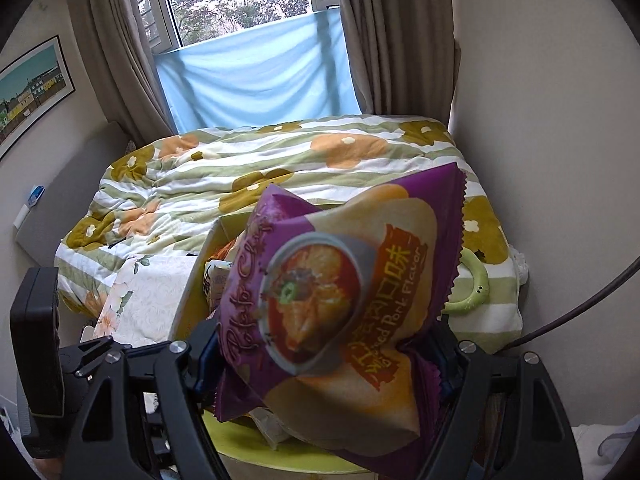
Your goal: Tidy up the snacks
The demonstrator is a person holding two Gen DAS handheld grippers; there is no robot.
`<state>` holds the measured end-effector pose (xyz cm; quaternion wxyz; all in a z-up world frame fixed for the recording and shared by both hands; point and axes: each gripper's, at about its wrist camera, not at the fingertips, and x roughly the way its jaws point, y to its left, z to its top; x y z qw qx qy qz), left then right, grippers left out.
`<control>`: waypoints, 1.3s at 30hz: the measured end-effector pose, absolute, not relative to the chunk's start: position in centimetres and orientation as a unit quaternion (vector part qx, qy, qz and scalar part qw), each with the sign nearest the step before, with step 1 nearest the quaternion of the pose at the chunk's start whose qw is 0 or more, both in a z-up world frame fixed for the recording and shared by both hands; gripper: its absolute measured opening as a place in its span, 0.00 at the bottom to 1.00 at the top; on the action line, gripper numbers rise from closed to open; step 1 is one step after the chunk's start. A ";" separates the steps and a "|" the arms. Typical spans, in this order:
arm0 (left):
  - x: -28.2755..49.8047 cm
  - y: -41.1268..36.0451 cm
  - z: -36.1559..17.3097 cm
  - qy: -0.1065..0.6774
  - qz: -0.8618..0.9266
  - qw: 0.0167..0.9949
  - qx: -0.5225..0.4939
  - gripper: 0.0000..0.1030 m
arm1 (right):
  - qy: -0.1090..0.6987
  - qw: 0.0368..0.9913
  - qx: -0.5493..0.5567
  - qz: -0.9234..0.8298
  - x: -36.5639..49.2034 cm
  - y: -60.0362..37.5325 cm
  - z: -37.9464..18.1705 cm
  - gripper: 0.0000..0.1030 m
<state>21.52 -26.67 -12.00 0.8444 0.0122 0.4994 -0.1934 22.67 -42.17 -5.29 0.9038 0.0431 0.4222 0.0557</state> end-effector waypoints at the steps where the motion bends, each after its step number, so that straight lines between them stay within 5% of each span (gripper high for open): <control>1: 21.5 -26.1 -11.8 0.496 -0.190 0.847 0.007 0.99 | 0.421 0.904 0.044 0.061 22.8 -42.3 -5.3 0.73; 18: 23.3 -19.0 -10.0 0.484 -0.066 0.872 -0.036 0.99 | 0.447 0.882 0.016 0.149 28.8 -38.9 -6.5 0.76; 24: 22.9 -17.5 -10.9 0.494 -0.047 0.867 -0.046 0.99 | 0.451 0.883 0.010 0.134 30.3 -38.2 -8.6 0.99; 39: 17.3 -13.8 -7.2 0.439 -0.064 0.896 -0.021 0.99 | 0.399 0.913 0.018 0.083 23.2 -37.1 -5.1 0.99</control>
